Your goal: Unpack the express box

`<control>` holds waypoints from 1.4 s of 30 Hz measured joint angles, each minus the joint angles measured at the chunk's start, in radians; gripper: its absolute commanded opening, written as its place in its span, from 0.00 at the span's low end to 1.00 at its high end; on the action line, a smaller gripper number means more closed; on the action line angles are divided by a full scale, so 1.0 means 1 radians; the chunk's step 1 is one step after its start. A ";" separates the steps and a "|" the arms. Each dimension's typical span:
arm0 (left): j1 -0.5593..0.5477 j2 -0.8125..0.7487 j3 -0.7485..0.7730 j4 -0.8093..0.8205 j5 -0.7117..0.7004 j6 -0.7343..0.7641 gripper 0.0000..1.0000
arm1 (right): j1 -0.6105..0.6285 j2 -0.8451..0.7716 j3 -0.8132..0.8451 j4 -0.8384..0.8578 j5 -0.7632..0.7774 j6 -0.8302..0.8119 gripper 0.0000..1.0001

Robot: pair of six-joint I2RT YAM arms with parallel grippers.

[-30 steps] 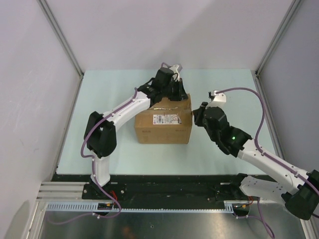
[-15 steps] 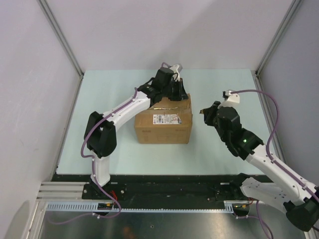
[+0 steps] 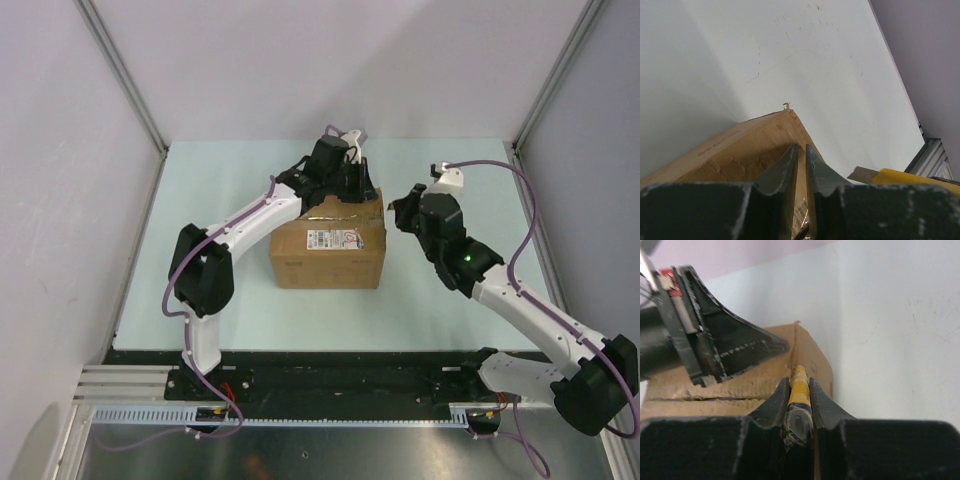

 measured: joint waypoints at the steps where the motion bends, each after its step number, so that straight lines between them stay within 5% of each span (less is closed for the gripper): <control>1: 0.000 0.000 0.000 0.000 0.000 0.001 0.19 | 0.000 0.000 0.006 0.007 0.000 -0.002 0.00; 28: -0.002 0.000 0.000 0.000 0.000 0.002 0.19 | -0.028 0.084 0.028 0.051 -0.067 -0.008 0.00; 42: -0.004 0.000 0.008 -0.024 -0.003 -0.011 0.18 | 0.053 0.082 0.034 0.006 0.018 -0.016 0.00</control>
